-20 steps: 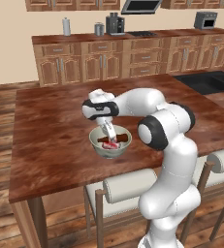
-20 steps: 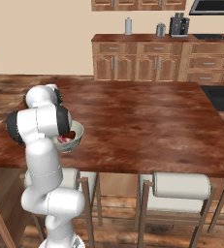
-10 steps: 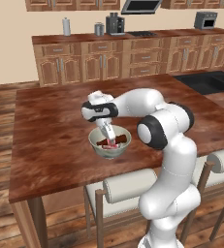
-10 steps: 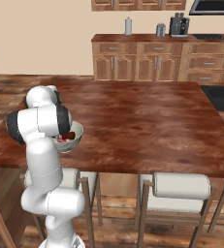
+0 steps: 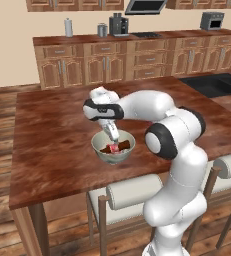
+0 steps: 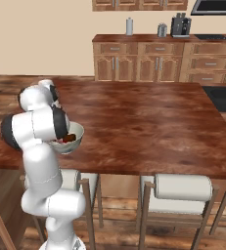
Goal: Open the fridge, grab two sodas, and place both sodas inside the bowl with ice on the dining counter.
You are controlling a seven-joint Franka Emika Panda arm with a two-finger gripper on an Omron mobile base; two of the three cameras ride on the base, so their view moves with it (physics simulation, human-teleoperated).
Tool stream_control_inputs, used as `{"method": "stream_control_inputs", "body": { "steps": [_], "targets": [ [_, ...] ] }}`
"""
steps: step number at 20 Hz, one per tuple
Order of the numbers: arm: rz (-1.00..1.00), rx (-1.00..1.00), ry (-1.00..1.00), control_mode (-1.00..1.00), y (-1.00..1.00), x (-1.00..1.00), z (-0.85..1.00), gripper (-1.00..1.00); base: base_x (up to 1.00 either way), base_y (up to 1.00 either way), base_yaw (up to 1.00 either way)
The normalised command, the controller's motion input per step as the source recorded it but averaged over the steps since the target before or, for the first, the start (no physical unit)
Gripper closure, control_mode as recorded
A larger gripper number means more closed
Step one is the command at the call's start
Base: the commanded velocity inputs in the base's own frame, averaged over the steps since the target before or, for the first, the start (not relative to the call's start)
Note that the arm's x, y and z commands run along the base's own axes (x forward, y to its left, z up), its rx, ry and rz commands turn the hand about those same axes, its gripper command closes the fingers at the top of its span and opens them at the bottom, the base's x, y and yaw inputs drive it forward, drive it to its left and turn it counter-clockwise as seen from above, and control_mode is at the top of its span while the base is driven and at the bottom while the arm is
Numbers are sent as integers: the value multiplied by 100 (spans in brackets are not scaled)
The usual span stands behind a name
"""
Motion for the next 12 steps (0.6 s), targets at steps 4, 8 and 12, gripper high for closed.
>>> {"method": "stream_control_inputs", "body": {
  "steps": [4,8,12],
  "targets": [
    [0,2,-12,-100,0,-34,66,-100,0,0,0],
    [0,4,-12,-100,0,-29,60,-100,0,0,0],
    [0,7,-14,-100,-5,-30,59,-100,0,0,0]
  ]
}}
